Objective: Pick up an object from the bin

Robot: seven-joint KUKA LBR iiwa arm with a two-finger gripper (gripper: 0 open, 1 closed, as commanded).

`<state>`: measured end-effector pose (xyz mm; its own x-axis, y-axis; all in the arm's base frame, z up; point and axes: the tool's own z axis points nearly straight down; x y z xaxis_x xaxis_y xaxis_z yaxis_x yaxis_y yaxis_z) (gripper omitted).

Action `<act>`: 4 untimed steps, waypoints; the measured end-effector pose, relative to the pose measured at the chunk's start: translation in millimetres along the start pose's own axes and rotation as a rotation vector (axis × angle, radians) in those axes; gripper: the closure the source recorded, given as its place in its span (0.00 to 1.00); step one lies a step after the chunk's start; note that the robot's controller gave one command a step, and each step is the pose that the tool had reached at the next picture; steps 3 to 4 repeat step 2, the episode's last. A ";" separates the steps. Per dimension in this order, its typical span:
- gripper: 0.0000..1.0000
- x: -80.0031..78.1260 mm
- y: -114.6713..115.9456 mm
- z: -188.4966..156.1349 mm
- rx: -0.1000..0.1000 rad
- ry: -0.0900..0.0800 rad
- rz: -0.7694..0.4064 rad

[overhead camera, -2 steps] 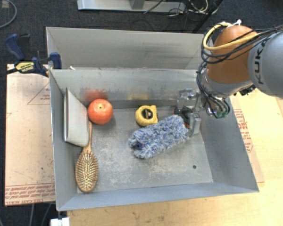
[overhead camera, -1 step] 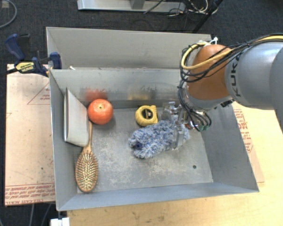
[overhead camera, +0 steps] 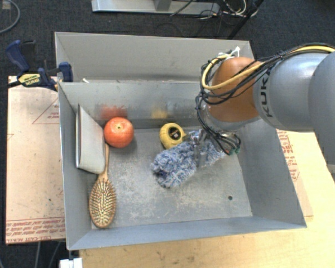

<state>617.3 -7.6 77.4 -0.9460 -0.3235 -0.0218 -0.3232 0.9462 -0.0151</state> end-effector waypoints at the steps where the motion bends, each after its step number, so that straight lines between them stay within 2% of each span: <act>1: 1.00 0.0 0.1 0.0 0.000 0.000 0.000; 2: 1.00 -11.2 2.0 -124.2 0.000 -0.005 0.044; 4: 1.00 -11.2 2.0 -124.2 0.000 -0.005 0.044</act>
Offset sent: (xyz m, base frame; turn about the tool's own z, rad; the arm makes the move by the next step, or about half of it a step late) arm 0.0057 0.0060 0.1240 0.0448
